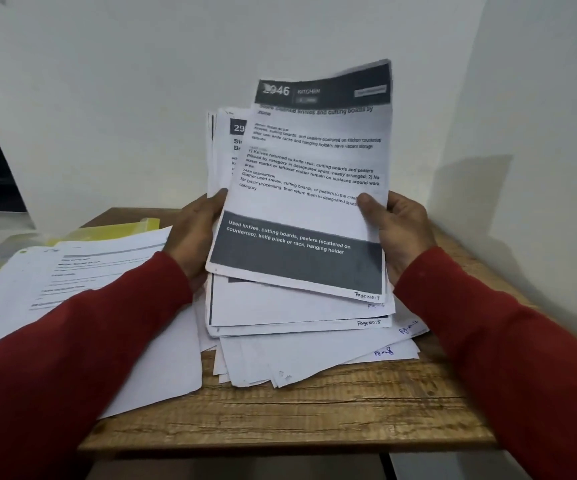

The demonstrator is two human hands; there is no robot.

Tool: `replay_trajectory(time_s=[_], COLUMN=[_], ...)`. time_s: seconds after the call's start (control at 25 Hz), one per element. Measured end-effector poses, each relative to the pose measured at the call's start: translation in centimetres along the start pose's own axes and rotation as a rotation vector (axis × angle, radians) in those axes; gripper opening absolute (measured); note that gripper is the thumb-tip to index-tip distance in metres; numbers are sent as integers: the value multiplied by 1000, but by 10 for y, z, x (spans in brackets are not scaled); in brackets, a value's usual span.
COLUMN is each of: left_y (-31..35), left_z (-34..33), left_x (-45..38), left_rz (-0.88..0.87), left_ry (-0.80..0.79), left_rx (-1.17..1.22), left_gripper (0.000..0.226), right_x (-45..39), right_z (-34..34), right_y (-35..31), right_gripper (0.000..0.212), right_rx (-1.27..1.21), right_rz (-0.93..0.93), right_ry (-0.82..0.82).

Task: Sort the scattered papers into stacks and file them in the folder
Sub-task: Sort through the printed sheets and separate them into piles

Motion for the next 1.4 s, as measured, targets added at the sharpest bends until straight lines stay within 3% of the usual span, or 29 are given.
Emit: replay_trajectory(time_s=[0.2,0.32,0.44,0.56,0.72,0.84,1.0,1.4], left_y=[6,3,7,14,15,14,14,14], left_z=[15,13,14,26,39,36,35,31], left_x=[-1,-4,-6,-10,-14,-14,-15,-13], left_rz=[-74,-49,-100,-165,-177,-174,-162,-156], left_ry=[91,53,73,128,161,141,130,118], left_rx=[-28,4,11,-63,-100,-92,-72,-91], left_gripper=[27,48,33,16,13,13,12,13], right_x=[6,1,-16,-31,-49,-56,-56,-50], right_z=[-11,-1,31,75,123,126,115,93], right_y=[6,-1,-12,-19,-13,-4,-3,1], right_gripper=[26,19,15,55,50,76,49,43], right_rx=[-98,-28,20,40,-129,-172,-194,-202], right_rz=[-81,-41,24,36,-24,-100,-115,-117], right_ry=[-128,-65,70,193,263,221,210,136])
Point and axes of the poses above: each hand's wrist, its own x-axis away from the middle knuckle, its own z-axis out of the back of the hand, y = z × x, the point moved 8 cm from there along -x, towards the middle knuckle, and after that the axes turned 4 degrees about z, right-handed, at the moved point
